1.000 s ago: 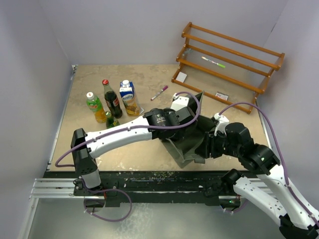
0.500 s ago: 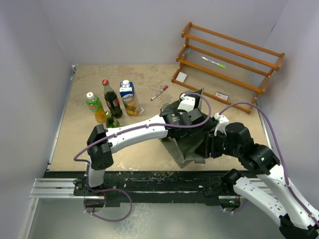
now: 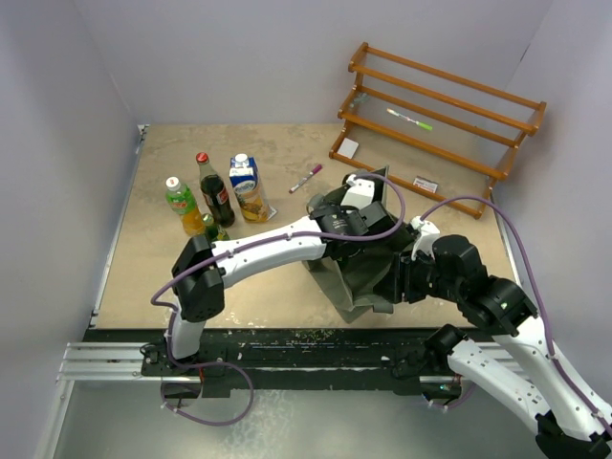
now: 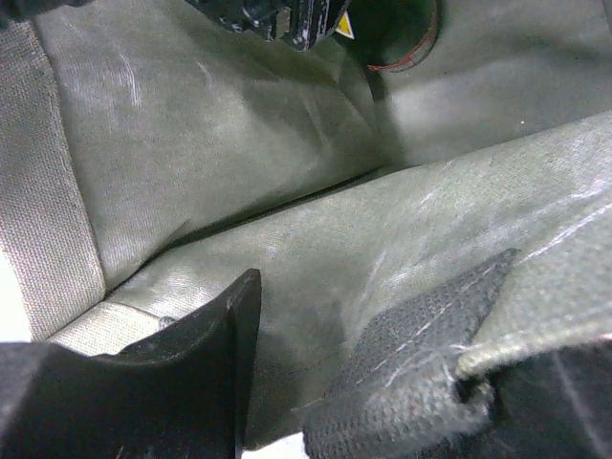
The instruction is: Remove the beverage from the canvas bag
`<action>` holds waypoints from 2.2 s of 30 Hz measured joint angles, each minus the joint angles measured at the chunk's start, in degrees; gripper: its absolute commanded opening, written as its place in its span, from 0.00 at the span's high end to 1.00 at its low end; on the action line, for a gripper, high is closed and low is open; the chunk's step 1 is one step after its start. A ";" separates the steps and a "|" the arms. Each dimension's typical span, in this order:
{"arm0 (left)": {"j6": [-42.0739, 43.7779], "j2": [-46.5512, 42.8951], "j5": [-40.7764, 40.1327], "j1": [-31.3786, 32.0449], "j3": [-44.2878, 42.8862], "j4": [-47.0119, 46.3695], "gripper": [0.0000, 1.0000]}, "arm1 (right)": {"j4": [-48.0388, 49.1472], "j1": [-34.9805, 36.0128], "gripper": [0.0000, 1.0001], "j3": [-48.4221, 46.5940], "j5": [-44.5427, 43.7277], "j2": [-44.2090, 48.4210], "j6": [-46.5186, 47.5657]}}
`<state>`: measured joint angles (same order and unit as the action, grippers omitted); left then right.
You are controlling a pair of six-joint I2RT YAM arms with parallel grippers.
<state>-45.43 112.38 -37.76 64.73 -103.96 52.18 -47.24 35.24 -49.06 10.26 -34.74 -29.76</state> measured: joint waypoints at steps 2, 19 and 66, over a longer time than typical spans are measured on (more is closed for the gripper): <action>0.50 0.24 -0.35 -0.11 0.87 -1.03 0.46 | 0.00 0.00 0.52 0.00 0.00 0.04 0.00; 6.91 -0.22 0.81 -0.87 4.44 -9.49 1.00 | -0.04 0.00 0.53 0.00 0.00 0.76 0.09; -14.43 -22.53 17.81 -11.37 -25.90 17.49 1.00 | -1.46 0.00 0.53 -1.84 -8.15 -1.44 -4.20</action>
<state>-59.86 89.84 -19.94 53.36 -129.86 69.67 -48.71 35.24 -50.89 2.11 -36.18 -33.95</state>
